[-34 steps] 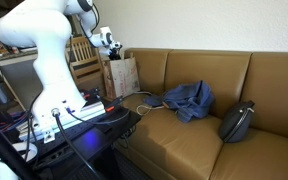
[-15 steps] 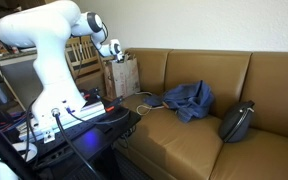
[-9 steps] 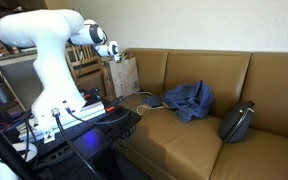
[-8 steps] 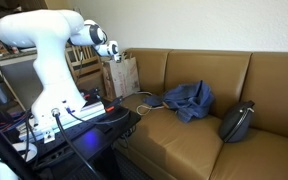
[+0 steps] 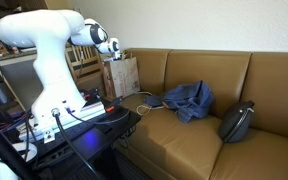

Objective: Pick up the cloth from the brown bag and put it on the couch.

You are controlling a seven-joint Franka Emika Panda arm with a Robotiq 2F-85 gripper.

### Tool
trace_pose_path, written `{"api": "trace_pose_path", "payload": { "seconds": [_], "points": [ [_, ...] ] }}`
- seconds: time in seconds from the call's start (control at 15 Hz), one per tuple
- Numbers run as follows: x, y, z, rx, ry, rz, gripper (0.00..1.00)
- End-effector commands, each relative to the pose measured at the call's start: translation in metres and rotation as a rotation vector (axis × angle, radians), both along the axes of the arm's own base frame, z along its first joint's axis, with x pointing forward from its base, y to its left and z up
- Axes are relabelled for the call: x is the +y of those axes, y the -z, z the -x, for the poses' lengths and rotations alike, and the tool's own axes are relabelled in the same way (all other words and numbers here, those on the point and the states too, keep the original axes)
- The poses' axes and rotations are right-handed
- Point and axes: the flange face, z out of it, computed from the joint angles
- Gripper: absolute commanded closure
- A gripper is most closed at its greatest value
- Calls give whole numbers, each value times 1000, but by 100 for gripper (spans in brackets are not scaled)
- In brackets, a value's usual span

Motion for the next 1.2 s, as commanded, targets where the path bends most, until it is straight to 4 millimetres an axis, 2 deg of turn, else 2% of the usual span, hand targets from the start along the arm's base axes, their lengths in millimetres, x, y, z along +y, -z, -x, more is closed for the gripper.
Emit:
{"api": "trace_pose_path", "payload": {
  "seconds": [0.0,0.27,0.47,0.67,1.13],
  "points": [
    [-3,-13,-8,11,10,-28,100],
    [-2,-28,-16,0,21,-68,100],
    [1,-51,-25,-11,28,-119,100],
    [4,-90,-37,-45,46,-166,100],
    [13,-205,-58,-223,100,-216,100]
  ]
}}
